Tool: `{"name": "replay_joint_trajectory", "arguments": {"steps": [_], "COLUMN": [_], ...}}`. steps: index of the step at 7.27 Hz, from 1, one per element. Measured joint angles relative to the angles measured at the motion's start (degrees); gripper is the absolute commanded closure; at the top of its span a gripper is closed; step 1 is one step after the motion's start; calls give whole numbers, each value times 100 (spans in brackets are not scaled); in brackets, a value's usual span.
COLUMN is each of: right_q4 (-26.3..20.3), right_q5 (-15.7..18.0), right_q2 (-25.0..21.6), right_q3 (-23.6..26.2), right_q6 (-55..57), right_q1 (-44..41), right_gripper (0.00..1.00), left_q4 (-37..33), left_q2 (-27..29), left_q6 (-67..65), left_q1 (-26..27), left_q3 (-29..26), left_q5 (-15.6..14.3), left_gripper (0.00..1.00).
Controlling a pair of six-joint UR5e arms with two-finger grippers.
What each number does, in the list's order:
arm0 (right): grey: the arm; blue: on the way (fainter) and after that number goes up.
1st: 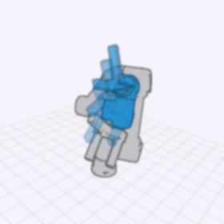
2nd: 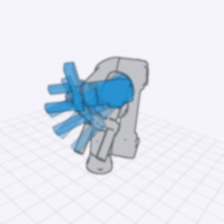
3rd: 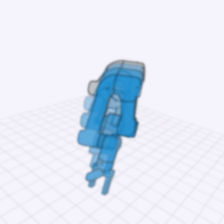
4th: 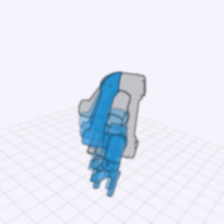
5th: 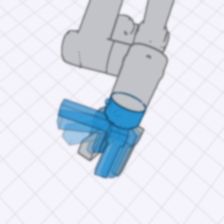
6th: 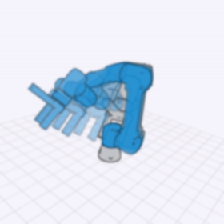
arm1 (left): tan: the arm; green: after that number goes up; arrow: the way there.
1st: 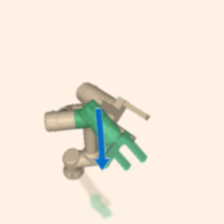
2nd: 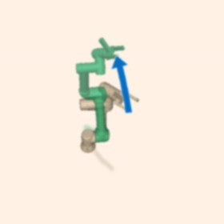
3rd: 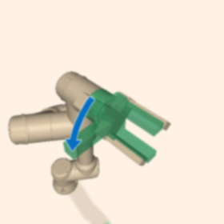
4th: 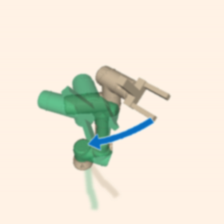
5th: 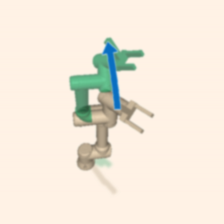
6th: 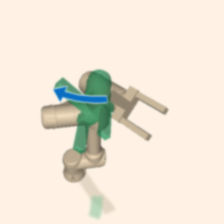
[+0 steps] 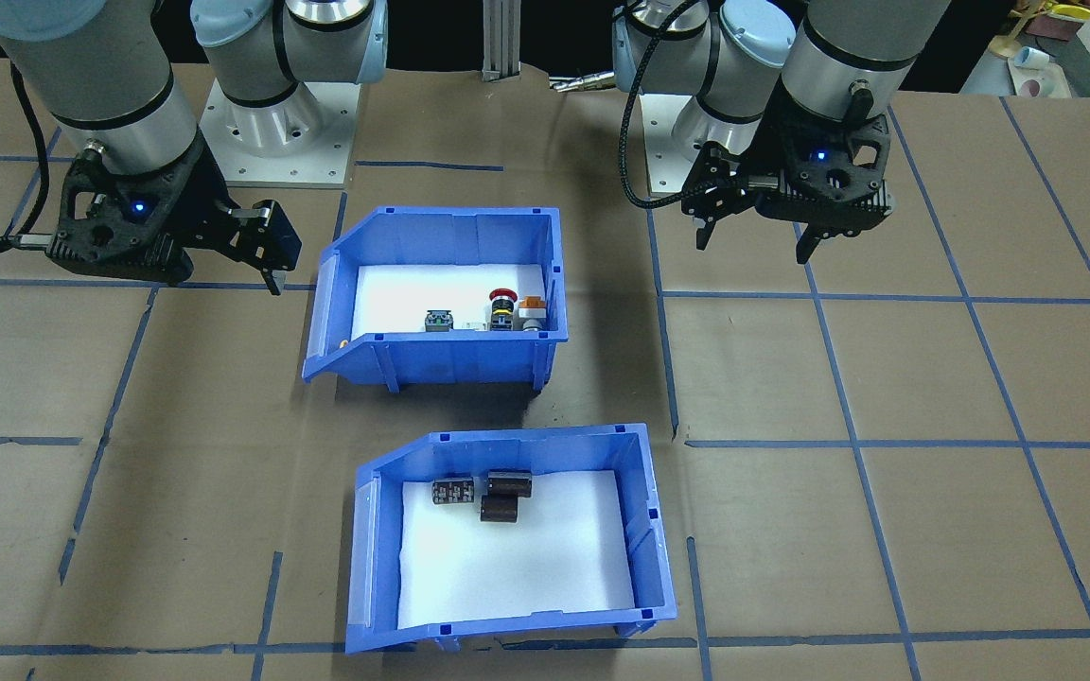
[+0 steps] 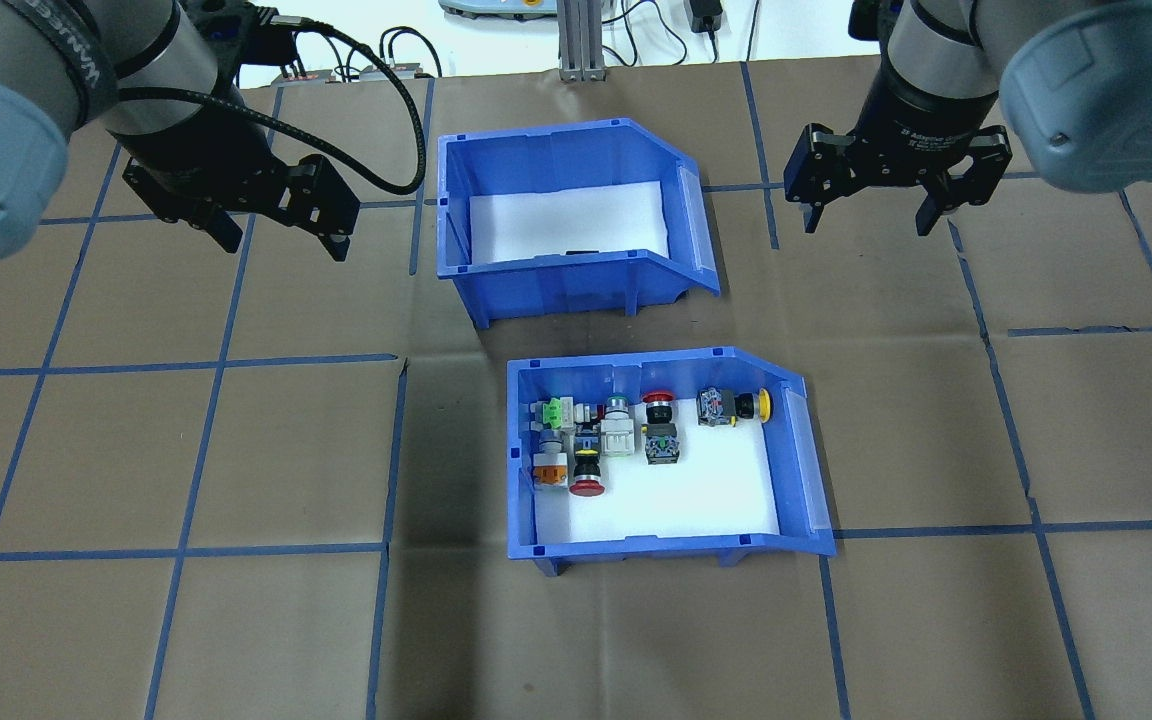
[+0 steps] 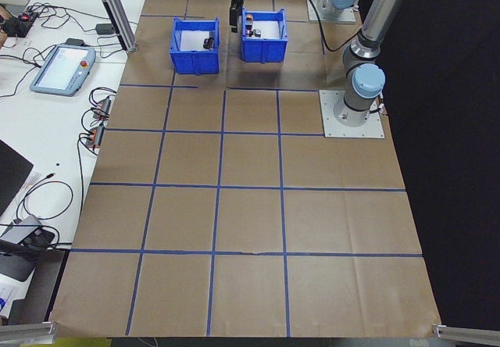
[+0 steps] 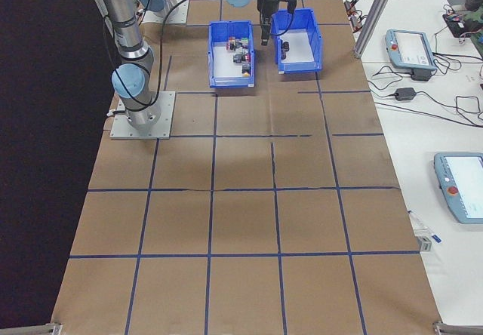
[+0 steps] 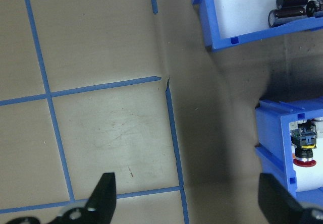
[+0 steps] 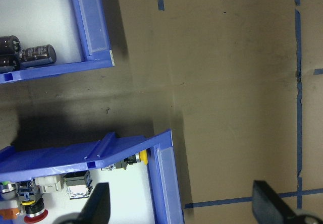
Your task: Place battery box in front
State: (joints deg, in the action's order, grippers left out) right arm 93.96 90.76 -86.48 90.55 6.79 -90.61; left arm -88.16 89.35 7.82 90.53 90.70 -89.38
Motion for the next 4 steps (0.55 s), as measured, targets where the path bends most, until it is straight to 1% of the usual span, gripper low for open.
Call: {"name": "replay_joint_trajectory", "arguments": {"steps": [4], "right_q4": [-64], "right_q5": [58], "right_q2": [-1], "right_q3": [-1], "right_q6": [60], "right_q1": [195], "right_gripper": [0], "left_q4": [0], "left_q2": [27], "left_q6": [0], "left_q1": [0], "left_q3": [2], "left_q5": [0], "left_gripper": [1]}}
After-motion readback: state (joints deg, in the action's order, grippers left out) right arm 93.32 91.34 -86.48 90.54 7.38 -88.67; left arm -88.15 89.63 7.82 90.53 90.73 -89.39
